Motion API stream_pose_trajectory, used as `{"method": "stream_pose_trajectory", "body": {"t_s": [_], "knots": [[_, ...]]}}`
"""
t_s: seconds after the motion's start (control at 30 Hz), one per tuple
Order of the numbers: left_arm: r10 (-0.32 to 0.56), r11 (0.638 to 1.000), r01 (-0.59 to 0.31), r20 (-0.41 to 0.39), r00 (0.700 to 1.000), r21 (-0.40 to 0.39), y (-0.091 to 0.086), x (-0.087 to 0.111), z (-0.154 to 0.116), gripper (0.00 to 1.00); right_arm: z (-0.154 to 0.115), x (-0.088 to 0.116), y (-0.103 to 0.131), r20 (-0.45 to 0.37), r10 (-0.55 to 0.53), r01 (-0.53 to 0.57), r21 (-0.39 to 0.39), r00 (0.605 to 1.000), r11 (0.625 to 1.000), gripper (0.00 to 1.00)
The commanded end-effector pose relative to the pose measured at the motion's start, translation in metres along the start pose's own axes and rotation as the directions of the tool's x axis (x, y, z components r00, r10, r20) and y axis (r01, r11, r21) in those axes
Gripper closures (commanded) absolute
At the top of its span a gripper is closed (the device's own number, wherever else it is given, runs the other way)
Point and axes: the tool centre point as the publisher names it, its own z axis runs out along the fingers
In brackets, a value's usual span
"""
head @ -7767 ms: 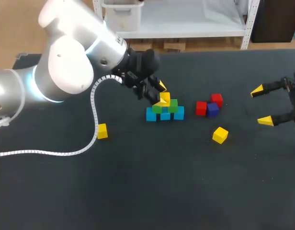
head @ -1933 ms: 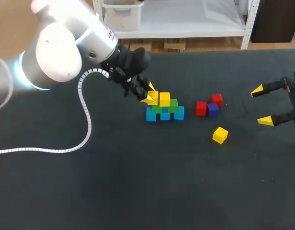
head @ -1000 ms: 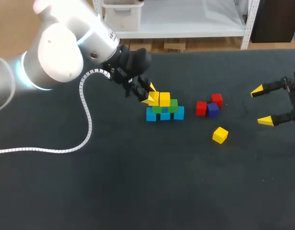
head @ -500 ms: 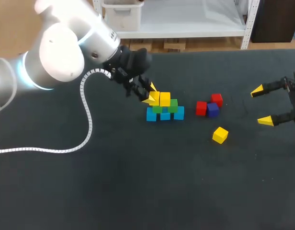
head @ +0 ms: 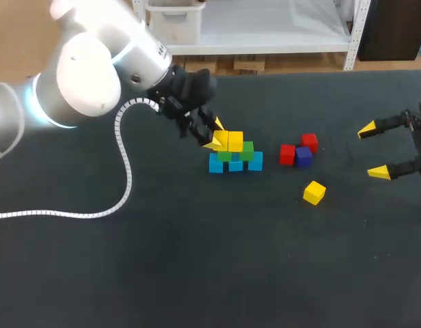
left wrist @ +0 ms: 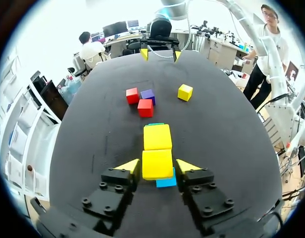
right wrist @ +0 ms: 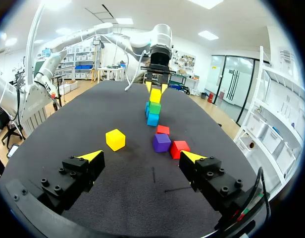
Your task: Place the blue cubes, place green cubes on the blue cubes, place the yellow cubes on the green cubes, then place the red cubes on the yellow cubes, and place purple cube on the red cubes.
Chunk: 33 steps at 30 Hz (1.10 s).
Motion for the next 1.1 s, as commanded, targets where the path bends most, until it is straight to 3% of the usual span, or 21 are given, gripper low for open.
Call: {"method": "stream_pose_trajectory", "body": {"t_s": [0.03, 0.23, 0.5, 0.83, 1.1], "knots": [[-0.001, 1.000, 0.001, -0.001, 1.000, 0.003, 0.002, 0.000, 0.001, 0.02, 0.000, 0.000, 0.000, 0.000, 0.000, 0.000, 0.001, 1.000, 1.000, 0.00], [-0.020, 1.000, 0.020, 0.005, 1.000, -0.012, 0.001, 0.001, -0.004, 0.00, 0.000, 0.000, 0.000, 0.000, 0.000, 0.000, 0.001, 1.000, 1.000, 0.00], [-0.087, 0.990, 0.088, 0.012, 0.996, -0.114, -0.016, 0.016, -0.043, 0.00, 0.000, 0.000, 0.000, 0.000, 0.000, 0.000, 0.001, 1.000, 1.000, 0.00], [-0.126, 0.980, 0.127, 0.016, 0.992, -0.153, -0.038, 0.045, -0.092, 0.00, 0.000, 0.000, 0.000, 0.000, 0.000, 0.000, 0.001, 1.000, 1.000, 0.00], [-0.097, 0.974, 0.109, 0.067, 0.993, -0.199, -0.038, 0.066, -0.102, 0.00, 0.000, 0.000, 0.000, 0.000, 0.000, 0.000, 0.001, 1.000, 1.000, 0.00]]}}
